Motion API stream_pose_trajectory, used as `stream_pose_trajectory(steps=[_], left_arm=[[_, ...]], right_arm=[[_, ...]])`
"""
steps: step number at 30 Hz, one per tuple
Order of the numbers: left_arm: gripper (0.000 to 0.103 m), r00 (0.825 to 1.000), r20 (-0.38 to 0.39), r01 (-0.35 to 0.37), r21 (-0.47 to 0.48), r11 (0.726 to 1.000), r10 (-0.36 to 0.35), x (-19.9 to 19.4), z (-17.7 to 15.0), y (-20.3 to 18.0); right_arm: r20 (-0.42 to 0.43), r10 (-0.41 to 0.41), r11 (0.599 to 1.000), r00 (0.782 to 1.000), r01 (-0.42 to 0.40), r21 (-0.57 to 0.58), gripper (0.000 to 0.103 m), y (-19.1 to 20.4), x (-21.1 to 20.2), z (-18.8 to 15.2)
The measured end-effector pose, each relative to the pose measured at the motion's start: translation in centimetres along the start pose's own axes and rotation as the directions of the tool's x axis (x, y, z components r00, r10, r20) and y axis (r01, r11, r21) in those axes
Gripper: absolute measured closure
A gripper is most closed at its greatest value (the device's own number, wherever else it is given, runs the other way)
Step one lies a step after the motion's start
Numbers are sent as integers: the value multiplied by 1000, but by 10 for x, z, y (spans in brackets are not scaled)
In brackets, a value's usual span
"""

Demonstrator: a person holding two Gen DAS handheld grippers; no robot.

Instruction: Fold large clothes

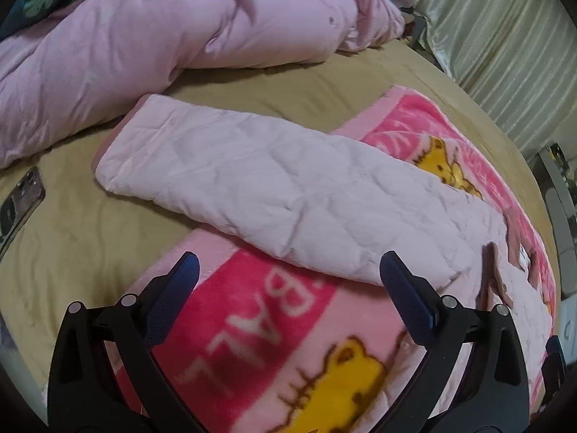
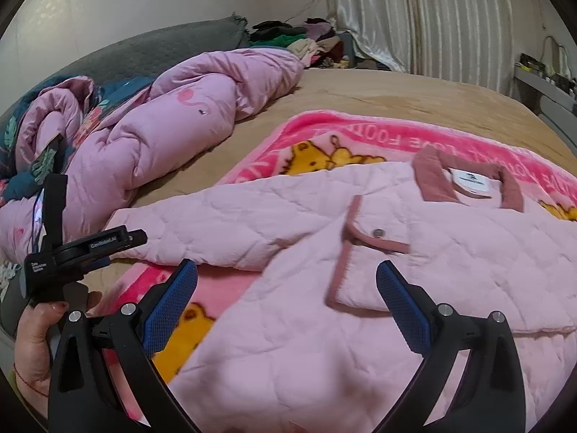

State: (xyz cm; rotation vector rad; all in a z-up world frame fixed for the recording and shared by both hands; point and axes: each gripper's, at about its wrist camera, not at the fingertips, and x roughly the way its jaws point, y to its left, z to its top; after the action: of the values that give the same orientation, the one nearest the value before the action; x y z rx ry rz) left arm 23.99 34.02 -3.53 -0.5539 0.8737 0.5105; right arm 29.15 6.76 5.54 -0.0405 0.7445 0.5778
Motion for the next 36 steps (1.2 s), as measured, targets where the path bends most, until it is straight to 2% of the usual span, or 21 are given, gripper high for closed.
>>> stream_pose_trajectory(steps=[5,19,24,28,32,34,35,36], left_arm=[[9,999,-29,-21,-48,999,19,13,3,19],[9,1000,-12,-9,-187,982,7,39,14,65],[9,999,-12,30,-265,964,-34,56,16,84],[9,994,6,107,-348,931,-112,72,14,100],[10,992,41,127,-378,917,-120,77,20,109],[25,991,59,133,-388,912,-119,77,23,111],[43,990,64,143,-392,909,-128,77,23,111],[49,990,62,144,-395,907,-130,78,23,110]], right_arm=[[-15,17,1000,1000,-17,-21,4,14,13,5],[-122,21,992,992,-36,-124,4,45,62,0],[-138,33,990,990,-51,-130,4,48,67,-4],[-150,30,992,988,-48,-118,4,45,69,-6],[-151,34,995,988,-48,-90,4,38,67,-7],[-149,35,995,988,-49,-90,4,36,65,-8],[-144,34,995,989,-47,-88,4,35,63,-8],[-143,34,995,989,-46,-85,4,34,62,-9]])
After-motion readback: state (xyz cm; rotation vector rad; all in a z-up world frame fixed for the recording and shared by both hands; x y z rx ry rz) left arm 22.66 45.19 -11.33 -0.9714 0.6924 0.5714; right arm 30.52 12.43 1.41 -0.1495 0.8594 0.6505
